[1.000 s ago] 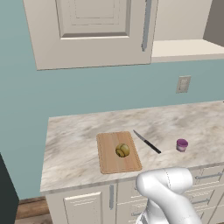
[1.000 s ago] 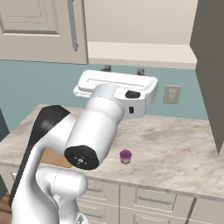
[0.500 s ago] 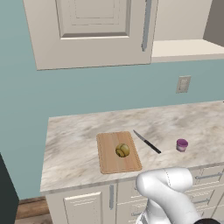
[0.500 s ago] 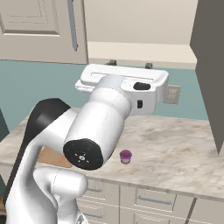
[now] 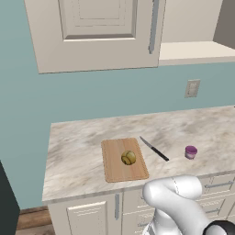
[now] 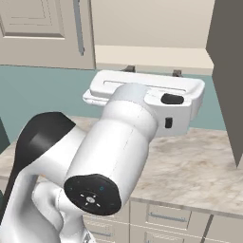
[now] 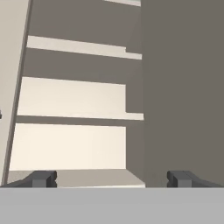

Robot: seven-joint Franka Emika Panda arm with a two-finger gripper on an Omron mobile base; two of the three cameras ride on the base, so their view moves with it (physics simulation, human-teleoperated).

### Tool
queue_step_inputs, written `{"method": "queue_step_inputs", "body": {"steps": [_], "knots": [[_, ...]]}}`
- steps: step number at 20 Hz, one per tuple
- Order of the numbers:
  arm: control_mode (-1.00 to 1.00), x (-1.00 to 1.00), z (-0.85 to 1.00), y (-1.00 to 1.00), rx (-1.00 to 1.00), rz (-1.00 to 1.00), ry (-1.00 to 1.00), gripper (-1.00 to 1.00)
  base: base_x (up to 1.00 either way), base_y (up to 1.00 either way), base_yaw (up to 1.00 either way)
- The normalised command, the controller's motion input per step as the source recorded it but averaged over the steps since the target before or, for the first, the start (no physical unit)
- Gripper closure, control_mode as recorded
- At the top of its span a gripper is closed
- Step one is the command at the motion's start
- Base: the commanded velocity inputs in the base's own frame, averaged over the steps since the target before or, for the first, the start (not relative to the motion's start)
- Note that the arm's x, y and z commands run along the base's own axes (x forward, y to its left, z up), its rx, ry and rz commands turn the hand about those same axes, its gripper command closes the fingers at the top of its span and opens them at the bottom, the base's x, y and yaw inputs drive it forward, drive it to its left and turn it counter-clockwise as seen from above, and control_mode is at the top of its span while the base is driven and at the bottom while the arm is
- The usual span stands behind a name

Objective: Pick the bread, place it on the cutting board, pick the jam, place it on the counter, and close the cabinet.

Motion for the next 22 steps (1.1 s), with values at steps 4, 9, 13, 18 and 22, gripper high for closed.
{"method": "queue_step_inputs", "body": {"steps": [4, 9, 13, 18, 22], "knots": [[-1.00, -0.47, 0.01, -0.20, 0.00, 0.00, 0.00, -1.00, 0.00, 0.00, 0.00], [-1.00, -0.44, 0.00, -0.17, 0.00, 0.00, 0.00, -1.00, 0.00, 0.00, 0.00], [-1.00, -0.35, 0.00, -0.23, 0.00, 0.00, 0.00, -1.00, 0.00, 0.00, 0.00], [-1.00, -0.28, -0.03, -0.28, 0.00, 0.00, 0.00, -1.00, 0.00, 0.00, 0.00], [-1.00, -0.30, -0.07, -0.30, 0.00, 0.00, 0.00, -1.00, 0.00, 0.00, 0.00]]}}
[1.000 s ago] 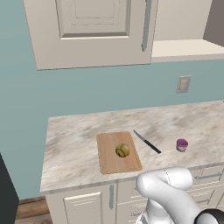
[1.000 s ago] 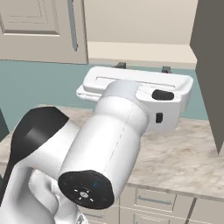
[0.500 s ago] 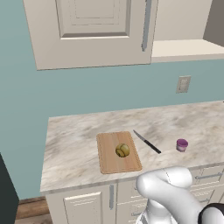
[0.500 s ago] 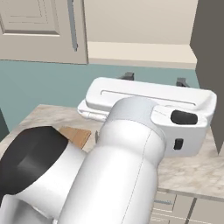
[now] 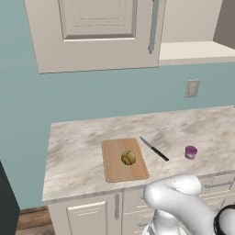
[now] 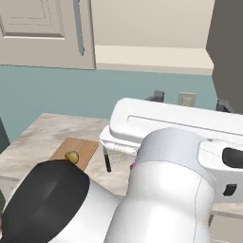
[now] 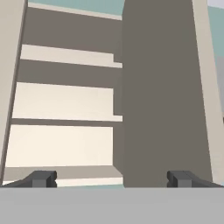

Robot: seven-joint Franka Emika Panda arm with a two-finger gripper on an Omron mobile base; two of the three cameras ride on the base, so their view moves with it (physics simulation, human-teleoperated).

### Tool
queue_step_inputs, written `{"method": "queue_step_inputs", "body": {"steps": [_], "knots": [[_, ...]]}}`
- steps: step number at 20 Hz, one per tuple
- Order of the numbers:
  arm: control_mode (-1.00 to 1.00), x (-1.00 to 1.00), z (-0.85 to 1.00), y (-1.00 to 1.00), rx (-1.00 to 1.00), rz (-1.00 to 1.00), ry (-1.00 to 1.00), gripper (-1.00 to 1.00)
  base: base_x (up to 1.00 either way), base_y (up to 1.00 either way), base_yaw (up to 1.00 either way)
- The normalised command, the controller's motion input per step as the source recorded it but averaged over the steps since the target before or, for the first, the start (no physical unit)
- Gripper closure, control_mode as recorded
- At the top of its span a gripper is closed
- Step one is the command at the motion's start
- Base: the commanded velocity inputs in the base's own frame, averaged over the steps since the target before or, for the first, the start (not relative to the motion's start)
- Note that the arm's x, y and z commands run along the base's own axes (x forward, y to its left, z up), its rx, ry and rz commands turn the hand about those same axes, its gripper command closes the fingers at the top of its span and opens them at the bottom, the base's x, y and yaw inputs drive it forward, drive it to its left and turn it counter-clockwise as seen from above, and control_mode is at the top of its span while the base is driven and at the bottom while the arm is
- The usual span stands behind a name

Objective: Pick the bread, place it on the cutting board, pick the jam, place it on the counter, and close the cabinet.

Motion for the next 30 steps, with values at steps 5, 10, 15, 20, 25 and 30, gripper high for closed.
{"method": "queue_step_inputs", "body": {"steps": [5, 10, 15, 20, 25, 30], "knots": [[-1.00, -0.31, -0.11, -0.21, -0.01, 0.00, 0.00, -1.00, 0.00, 0.00, 0.00], [-1.00, -0.21, -0.09, -0.12, -0.01, 0.00, 0.00, -1.00, 0.00, 0.00, 0.00], [-1.00, -0.11, -0.08, -0.20, -0.01, 0.00, 0.00, -1.00, 0.00, 0.00, 0.00], [-1.00, 0.00, -0.10, -0.18, -0.01, 0.00, 0.00, -1.00, 0.00, 0.00, 0.00], [-1.00, 0.00, -0.13, -0.14, 0.00, 0.00, 0.00, -1.00, 0.00, 0.00, 0.00], [-1.00, 0.00, -0.15, -0.10, 0.00, 0.00, 0.00, -1.00, 0.00, 0.00, 0.00]]}}
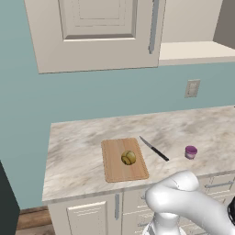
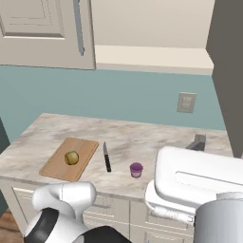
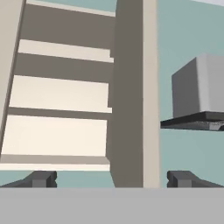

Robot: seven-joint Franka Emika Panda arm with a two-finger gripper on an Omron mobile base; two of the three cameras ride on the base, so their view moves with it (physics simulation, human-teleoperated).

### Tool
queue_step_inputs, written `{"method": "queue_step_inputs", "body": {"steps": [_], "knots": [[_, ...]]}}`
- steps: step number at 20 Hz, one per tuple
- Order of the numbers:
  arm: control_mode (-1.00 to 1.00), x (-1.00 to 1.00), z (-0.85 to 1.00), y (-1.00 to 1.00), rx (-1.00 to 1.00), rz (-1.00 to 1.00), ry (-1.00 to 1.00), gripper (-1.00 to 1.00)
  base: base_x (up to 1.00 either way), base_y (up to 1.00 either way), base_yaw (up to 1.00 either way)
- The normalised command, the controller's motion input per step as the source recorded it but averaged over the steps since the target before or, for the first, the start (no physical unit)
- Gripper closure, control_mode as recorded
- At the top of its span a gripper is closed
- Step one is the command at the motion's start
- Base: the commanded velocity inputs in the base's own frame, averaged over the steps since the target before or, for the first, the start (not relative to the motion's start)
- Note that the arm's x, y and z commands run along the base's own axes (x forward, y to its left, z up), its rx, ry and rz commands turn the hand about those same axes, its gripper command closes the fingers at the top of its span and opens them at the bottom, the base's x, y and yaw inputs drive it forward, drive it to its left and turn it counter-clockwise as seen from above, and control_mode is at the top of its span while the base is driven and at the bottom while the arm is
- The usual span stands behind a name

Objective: Pick the bread, place it on the cutting board, pick the jam, place it on the counter, and close the cabinet.

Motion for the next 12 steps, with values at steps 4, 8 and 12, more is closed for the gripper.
{"method": "queue_step_inputs", "body": {"steps": [4, 8, 12], "knots": [[-1.00, 0.05, -0.12, -0.07, 0.00, 0.00, 0.00, -1.00, 0.00, 0.00, 0.00], [-1.00, 0.05, -0.08, -0.08, 0.00, 0.00, 0.00, -1.00, 0.00, 0.00, 0.00], [-1.00, 0.13, -0.06, -0.06, 0.00, 0.00, 0.00, -1.00, 0.00, 0.00, 0.00]]}}
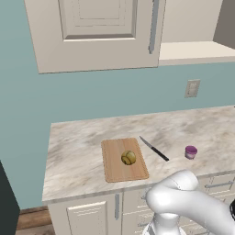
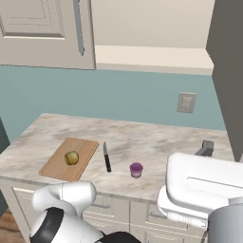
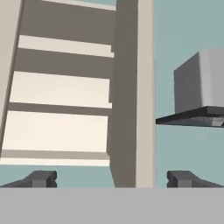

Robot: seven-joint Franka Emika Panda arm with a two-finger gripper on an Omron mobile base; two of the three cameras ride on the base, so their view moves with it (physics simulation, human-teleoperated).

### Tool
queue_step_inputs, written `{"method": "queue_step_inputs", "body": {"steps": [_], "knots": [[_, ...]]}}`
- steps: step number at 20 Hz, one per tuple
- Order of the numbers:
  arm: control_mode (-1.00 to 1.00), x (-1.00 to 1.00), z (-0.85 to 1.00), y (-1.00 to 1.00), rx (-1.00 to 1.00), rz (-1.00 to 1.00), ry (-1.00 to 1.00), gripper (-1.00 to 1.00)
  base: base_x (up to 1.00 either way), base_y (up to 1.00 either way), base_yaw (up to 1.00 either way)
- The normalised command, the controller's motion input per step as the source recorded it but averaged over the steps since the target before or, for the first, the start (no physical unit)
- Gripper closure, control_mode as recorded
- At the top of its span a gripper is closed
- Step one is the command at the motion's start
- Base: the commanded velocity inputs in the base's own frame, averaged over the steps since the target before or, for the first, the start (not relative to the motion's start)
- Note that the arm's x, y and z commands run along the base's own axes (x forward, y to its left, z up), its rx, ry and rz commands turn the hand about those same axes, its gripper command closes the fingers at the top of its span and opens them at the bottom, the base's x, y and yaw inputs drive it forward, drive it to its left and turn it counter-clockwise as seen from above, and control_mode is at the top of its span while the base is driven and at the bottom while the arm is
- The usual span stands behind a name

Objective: Pick the bread, place it on the cutting board, pick the jam, place it on the counter, and close the cabinet.

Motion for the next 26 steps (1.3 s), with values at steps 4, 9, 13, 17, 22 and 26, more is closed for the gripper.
{"method": "queue_step_inputs", "body": {"steps": [4, 9, 13, 17, 22, 26], "knots": [[-1.00, 0.14, -0.04, -0.10, 0.00, 0.00, 0.00, -1.00, 0.00, 0.00, 0.00], [-1.00, 0.13, -0.03, -0.21, 0.00, 0.00, 0.00, -1.00, 0.00, 0.00, 0.00], [-1.00, 0.05, -0.01, -0.23, 0.00, 0.00, 0.00, -1.00, 0.00, 0.00, 0.00], [-1.00, 0.04, -0.01, -0.20, 0.00, 0.00, 0.00, -1.00, 0.00, 0.00, 0.00], [-1.00, 0.01, -0.02, -0.12, 0.00, 0.00, 0.00, -1.00, 0.00, 0.00, 0.00], [-1.00, 0.00, -0.03, -0.10, 0.00, 0.00, 0.00, -1.00, 0.00, 0.00, 0.00]]}}
